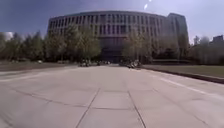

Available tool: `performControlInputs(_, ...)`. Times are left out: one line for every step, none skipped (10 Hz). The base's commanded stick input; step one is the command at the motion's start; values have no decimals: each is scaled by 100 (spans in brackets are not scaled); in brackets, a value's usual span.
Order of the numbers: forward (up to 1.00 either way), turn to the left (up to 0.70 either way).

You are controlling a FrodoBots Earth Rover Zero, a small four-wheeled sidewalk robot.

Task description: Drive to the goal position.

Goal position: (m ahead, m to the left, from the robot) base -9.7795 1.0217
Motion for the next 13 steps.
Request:
performControlInputs(0,25)
performControlInputs(0,85)
performControlInputs(0,85)
performControlInputs(0,85)
performControlInputs(0,85)
performControlInputs(0,85)
performControlInputs(0,85)
performControlInputs(0,85)
performControlInputs(0,85)
performControlInputs(0,85)
performControlInputs(0,85)
performControlInputs(0,85)
performControlInputs(0,85)
